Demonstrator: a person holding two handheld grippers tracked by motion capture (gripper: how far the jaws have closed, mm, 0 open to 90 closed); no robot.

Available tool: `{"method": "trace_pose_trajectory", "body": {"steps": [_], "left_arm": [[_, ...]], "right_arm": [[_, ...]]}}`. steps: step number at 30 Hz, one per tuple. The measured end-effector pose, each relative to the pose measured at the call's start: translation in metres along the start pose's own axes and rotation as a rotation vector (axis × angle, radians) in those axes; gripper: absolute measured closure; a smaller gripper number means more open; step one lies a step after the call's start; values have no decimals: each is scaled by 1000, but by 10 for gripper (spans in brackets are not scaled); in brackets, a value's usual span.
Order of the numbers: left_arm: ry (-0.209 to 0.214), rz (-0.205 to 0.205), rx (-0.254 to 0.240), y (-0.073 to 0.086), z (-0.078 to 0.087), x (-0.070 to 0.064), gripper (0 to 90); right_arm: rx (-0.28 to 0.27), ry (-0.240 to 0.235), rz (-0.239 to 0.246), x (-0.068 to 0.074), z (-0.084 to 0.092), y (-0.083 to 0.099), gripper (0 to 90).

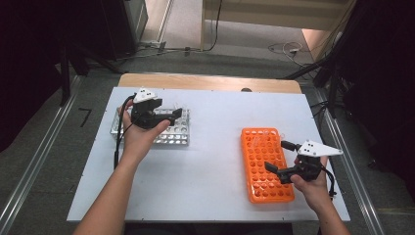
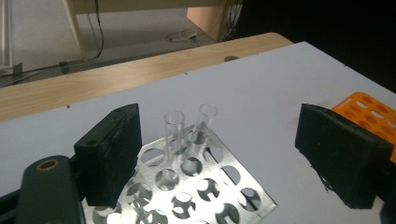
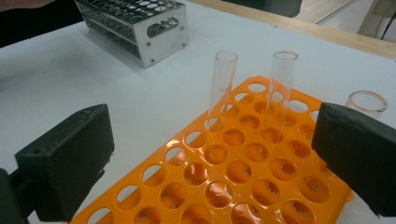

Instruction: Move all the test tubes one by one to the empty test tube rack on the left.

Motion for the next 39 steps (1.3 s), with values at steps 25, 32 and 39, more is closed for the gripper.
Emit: {"method": "trace_pose_trajectory", "body": {"steps": [25,32,39], "left_arm": [[161,-44,-80,40,27,-69,0],[194,-60,-61,51,15,-85,0],[206,-57,-46,55,10,-91,0]], "right_arm": [[41,109,-68,-49,-15,8,39],[58,154,-92,-61,-26,12,190],[102,198,-80,-65,-35,21,437]]}}
Point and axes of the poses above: each handheld gripper's, and its own axes: z roughly backward along the jaws, y roughly out of its underside, x roughly to its left, the point moved 10 cm from there along -z, roughly forward along the jaws, and after that the axes turned 10 degrees about y, right-handed, at the moved point
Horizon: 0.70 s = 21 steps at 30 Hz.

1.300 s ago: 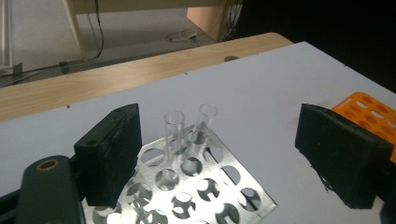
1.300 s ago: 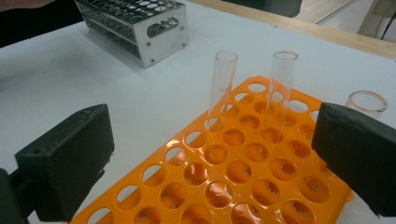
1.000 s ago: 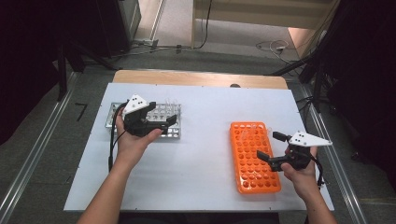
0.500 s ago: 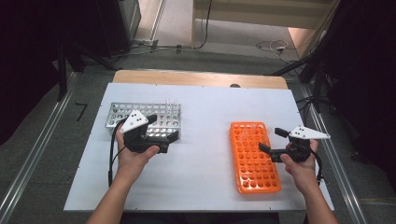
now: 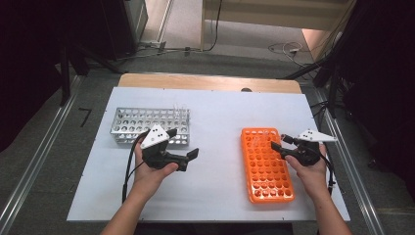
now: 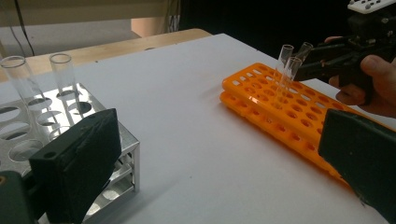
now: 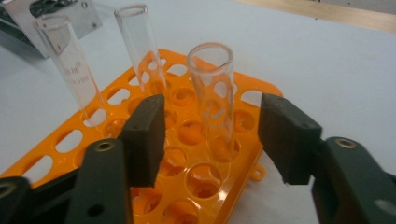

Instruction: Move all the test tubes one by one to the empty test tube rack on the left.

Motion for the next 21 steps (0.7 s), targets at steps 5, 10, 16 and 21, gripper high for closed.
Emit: {"method": "trace_pose_trajectory", "body": {"steps": [5,10,16,21], "left_arm": [[-3,0,10,2,0,1,0],[3,7,12,3,-1,0,0],[5,8,6,2,0,0,0],[5,1,9,2,-1,-1,0]], "right_arm": [[20,16,16,2,-6,8,584],[-1,42,38,2,-6,10,643],[-19,69,29,-2,-5,11,730],[-17,63,-15,-6,-4,10,743]]}}
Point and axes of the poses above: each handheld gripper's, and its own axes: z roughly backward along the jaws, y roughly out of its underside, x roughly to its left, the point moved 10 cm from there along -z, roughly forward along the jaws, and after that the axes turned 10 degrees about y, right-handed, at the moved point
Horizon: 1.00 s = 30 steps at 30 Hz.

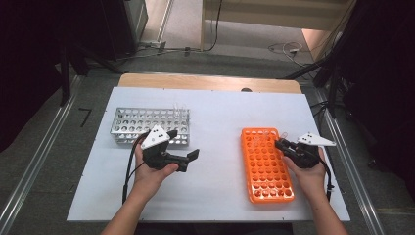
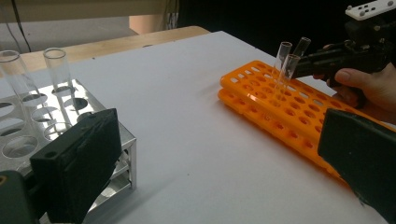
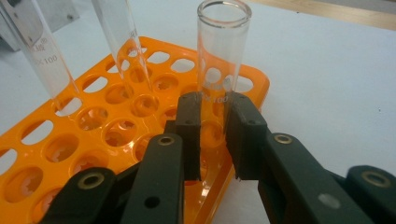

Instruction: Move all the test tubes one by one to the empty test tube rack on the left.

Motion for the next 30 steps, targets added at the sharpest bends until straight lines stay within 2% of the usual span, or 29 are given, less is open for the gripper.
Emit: {"method": "trace_pose_trajectory", "body": {"steps": [8,18,23,30], "left_arm": [[-1,-4,0,-1,0,-2,0],[1,-5,-9,-5,1,-4,0],[2,-13,-10,-8,2,-6,0],[11,-15,-19,-12,2,-11,0]], "right_arm": [[-23,-12,-3,-1,10,-10,744],[-64,-11,12,-1,38,-29,745],[-76,-32,27,9,49,-36,745],[-70,-73,68,34,57,-46,745]]}}
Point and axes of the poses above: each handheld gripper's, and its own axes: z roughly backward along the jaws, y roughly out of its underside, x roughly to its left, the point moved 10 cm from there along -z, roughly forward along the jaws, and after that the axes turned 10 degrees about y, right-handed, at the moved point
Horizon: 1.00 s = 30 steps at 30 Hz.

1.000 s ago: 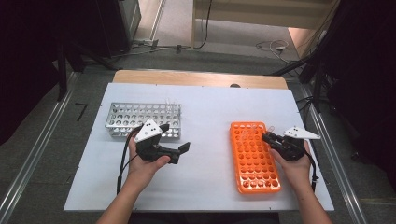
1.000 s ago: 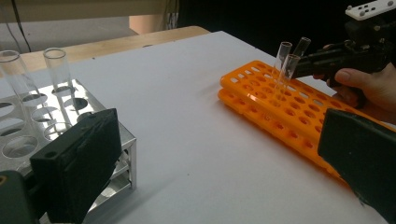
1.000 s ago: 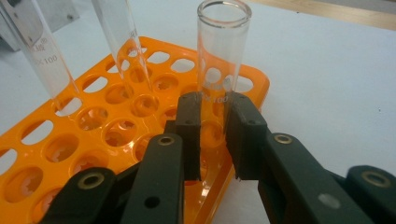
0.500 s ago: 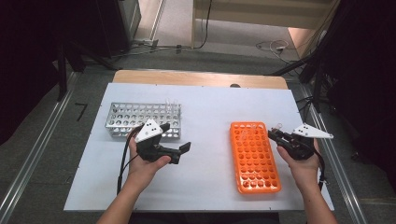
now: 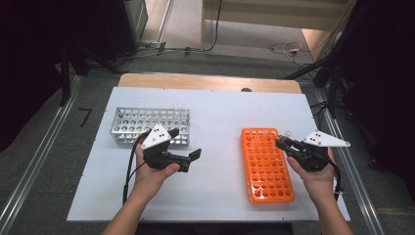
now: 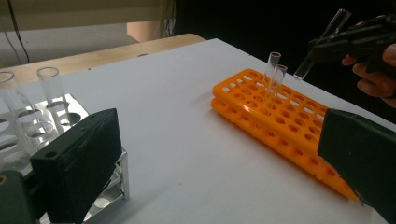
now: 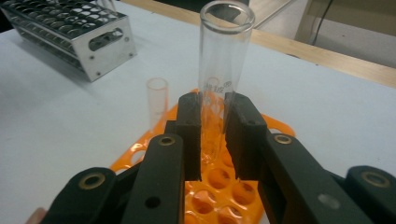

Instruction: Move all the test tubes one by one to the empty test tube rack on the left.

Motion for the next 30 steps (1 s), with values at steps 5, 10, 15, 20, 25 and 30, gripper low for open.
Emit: {"method": "trace_pose_trajectory", "body": {"steps": [5,10,15,20,25,30], "left_arm": [[10,-8,7,-2,-2,-5,3],[19,-14,10,-3,-4,-10,3],[28,-18,16,-3,-6,-14,4],[43,-22,19,-4,-10,-21,6],[66,-28,27,-3,-16,-31,21],[100,-31,57,2,-24,-41,66]], "right_arm": [[4,-56,23,24,1,-6,745],[8,-106,54,49,-1,-9,745],[14,-163,75,74,-7,-9,745],[31,-211,111,100,-15,-6,745],[45,-239,143,120,-21,-4,745],[60,-256,168,135,-27,-1,745]]}}
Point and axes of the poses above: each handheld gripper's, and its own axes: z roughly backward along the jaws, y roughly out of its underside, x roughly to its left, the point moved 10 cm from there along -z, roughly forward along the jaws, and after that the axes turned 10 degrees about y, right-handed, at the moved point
